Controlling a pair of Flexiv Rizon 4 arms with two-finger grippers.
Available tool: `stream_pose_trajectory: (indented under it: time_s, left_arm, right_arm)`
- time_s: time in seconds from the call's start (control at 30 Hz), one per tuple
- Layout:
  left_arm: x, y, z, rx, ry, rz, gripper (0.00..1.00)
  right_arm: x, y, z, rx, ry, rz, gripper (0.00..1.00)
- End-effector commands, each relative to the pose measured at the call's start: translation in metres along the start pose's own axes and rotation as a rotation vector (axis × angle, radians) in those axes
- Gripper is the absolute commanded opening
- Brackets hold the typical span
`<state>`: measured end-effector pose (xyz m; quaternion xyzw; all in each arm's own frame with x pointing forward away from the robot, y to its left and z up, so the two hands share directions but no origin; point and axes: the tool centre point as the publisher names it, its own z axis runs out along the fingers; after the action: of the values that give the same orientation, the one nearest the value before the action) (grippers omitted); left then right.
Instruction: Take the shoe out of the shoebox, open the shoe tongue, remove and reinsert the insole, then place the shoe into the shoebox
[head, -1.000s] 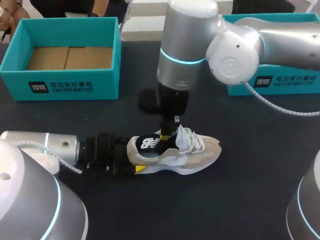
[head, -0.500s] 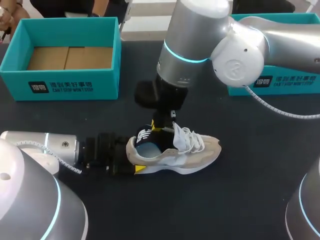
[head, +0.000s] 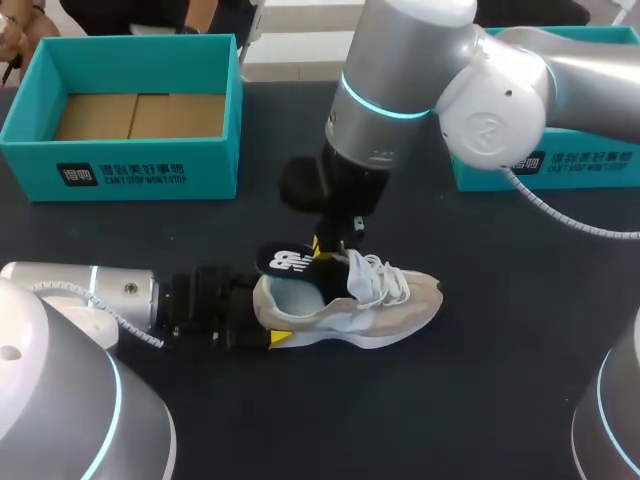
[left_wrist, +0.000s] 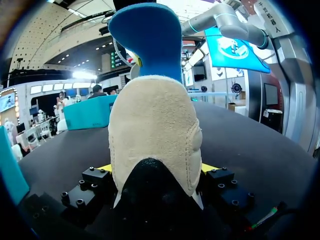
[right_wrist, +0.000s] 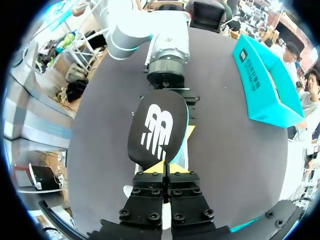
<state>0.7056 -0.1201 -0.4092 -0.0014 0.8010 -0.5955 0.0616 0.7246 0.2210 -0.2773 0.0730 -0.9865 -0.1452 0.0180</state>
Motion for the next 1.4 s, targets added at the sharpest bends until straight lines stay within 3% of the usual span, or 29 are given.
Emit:
stream_pose_trajectory:
  time_s: [0.03, 0.33, 0.57, 0.6, 0.63, 0.67, 0.7, 0.83, 0.93, 1.0, 1.4]
  left_arm:
    - [0.001, -0.001, 0.001, -0.003, -0.002, 0.000, 0.00]
    - [0.001, -0.001, 0.001, -0.003, -0.002, 0.000, 0.00]
    - [0.001, -0.001, 0.001, -0.003, -0.002, 0.000, 0.00]
    - [0.001, -0.001, 0.001, -0.003, -0.002, 0.000, 0.00]
    - [0.001, -0.001, 0.001, -0.003, -0.002, 0.000, 0.00]
    - [0.001, -0.001, 0.001, -0.003, -0.002, 0.000, 0.00]
    - [0.001, -0.001, 0.001, -0.003, -0.002, 0.000, 0.00]
    - [0.001, -0.001, 0.001, -0.003, -0.002, 0.000, 0.00]
    - [0.001, -0.001, 0.001, -0.003, -0.002, 0.000, 0.00]
    - [0.001, -0.001, 0.001, -0.003, -0.002, 0.000, 0.00]
    - [0.001, -0.001, 0.001, -0.003, -0.002, 0.000, 0.00]
  right_arm:
    - [-0.007, 0.014, 0.008, -0.007, 0.008, -0.011, 0.00]
    - [-0.017, 0.040, 0.030, -0.076, -0.003, -0.014, 0.00]
    - [-0.021, 0.043, 0.045, -0.150, -0.039, 0.023, 0.02]
    - [-0.021, 0.044, 0.046, -0.163, -0.047, 0.042, 0.66]
    - [-0.021, 0.044, 0.046, -0.163, -0.047, 0.042, 0.66]
    - [-0.018, 0.042, 0.044, -0.169, -0.058, 0.055, 0.92]
    - [-0.016, 0.041, 0.043, -0.171, -0.061, 0.062, 0.98]
    - [-0.007, 0.033, 0.037, -0.242, -0.051, 0.092, 1.00]
    - [-0.005, 0.027, 0.036, -0.307, 0.027, 0.104, 1.00]
    - [-0.006, 0.025, 0.035, -0.312, 0.094, 0.102, 1.00]
    - [-0.006, 0.025, 0.035, -0.312, 0.094, 0.102, 1.00]
